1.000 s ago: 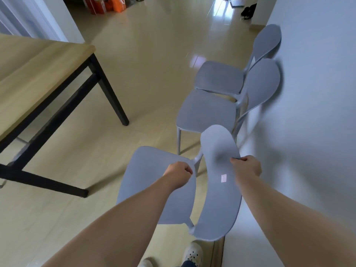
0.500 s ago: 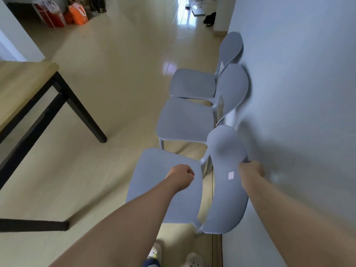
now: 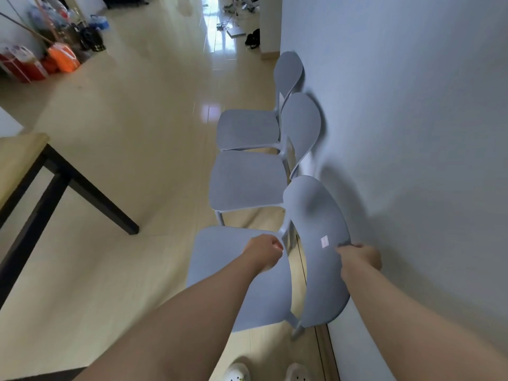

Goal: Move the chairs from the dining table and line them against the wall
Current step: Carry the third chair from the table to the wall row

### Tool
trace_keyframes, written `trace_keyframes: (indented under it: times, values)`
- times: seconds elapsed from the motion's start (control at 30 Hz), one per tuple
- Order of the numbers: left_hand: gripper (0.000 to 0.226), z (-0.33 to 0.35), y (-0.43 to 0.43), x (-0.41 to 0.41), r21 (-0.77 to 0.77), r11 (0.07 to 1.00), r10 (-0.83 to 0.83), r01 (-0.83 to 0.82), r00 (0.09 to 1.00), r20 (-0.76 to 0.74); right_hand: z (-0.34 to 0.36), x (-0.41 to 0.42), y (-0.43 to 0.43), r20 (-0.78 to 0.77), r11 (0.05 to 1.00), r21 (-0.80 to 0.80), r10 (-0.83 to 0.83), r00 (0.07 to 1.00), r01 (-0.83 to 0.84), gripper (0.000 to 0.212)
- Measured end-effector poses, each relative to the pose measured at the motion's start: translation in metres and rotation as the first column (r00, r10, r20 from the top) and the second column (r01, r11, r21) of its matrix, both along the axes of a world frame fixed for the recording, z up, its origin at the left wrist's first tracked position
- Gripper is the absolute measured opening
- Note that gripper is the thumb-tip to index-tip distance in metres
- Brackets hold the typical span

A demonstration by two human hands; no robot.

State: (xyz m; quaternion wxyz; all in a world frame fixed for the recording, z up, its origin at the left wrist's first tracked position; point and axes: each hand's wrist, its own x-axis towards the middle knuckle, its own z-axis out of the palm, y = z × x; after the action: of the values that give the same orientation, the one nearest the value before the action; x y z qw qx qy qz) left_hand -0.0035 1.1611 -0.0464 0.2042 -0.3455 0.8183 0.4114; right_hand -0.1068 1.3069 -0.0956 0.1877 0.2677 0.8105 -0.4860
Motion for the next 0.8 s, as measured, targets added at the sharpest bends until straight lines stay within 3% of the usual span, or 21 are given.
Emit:
trace_keyframes:
  times: [0.37,0.57,0.7,0.8]
  values:
    - [0.035,-0.004,0.024,0.001,0.003,0.999,0.053,-0.053,0.998,0.017,0.007,-0.02,0.04,-0.146,0.976,0.215,0.065,0.987,-0.033,0.027]
    - [0.035,-0.002,0.039,-0.004,-0.009,1.0,0.007,-0.007,1.0,0.012,0.006,-0.025,0.045,-0.082,0.965,0.222,0.163,0.983,-0.142,0.028]
    - [0.035,-0.002,0.043,-0.006,-0.026,0.999,-0.022,0.023,1.0,0.014,0.01,-0.017,0.047,0.046,0.96,0.219,0.166,0.985,-0.172,0.035]
    - [0.036,-0.001,0.049,-0.007,-0.026,0.999,-0.048,0.048,0.999,0.006,0.007,0.003,0.053,0.111,0.974,0.144,0.159,0.981,-0.174,0.037]
